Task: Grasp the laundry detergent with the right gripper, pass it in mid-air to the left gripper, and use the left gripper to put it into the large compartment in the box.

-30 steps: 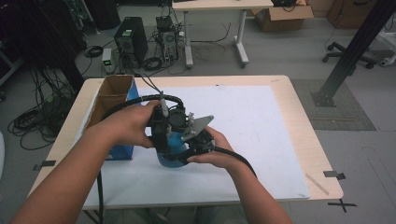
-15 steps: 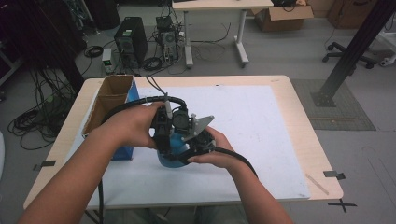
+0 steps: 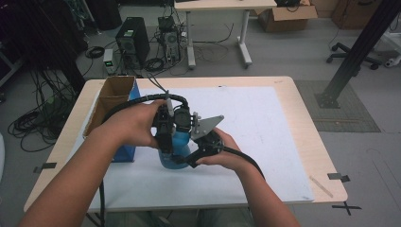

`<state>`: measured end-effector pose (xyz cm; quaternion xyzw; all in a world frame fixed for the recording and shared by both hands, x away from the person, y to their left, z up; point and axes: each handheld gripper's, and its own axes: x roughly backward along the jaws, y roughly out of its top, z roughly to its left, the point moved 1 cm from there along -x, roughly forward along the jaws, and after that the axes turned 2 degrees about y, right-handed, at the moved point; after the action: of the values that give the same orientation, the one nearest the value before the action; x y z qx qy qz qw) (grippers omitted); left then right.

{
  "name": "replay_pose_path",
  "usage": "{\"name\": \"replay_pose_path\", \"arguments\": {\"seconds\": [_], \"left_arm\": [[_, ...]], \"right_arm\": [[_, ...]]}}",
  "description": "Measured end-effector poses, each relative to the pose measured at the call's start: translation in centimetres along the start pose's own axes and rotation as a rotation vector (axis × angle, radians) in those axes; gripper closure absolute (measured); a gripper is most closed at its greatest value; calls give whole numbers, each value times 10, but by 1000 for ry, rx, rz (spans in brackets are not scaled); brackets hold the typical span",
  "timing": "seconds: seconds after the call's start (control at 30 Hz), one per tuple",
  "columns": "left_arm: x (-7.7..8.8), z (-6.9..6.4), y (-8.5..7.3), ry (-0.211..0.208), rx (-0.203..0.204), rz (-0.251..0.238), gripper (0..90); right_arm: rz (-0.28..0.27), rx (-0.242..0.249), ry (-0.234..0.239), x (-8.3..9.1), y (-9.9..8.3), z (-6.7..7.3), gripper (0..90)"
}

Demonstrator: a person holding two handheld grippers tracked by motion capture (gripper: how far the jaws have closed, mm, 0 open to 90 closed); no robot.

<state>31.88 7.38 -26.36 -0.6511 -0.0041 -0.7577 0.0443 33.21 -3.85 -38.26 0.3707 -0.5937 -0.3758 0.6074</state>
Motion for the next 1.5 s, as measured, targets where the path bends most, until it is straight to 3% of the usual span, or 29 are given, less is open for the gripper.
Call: {"name": "replay_pose_path", "arguments": {"seconds": [0.33,0.63,0.87,1.03,1.27,1.5], "left_arm": [[2,6,-3,-7,39,4,387],[3,12,-5,-17,84,23,386],[5,16,-8,-27,117,27,385],[8,19,-10,-35,127,35,385],[21,29,-15,-62,241,40,385],[41,44,-22,-90,429,74,384]], "right_arm": [[-1,-7,-18,6,-3,-5,161],[60,-12,-8,7,-2,-8,17],[70,1,-29,20,2,-10,13],[87,-3,-38,40,3,-15,13],[208,11,-119,78,-1,-23,14],[312,9,-194,113,-2,-31,18]]}}
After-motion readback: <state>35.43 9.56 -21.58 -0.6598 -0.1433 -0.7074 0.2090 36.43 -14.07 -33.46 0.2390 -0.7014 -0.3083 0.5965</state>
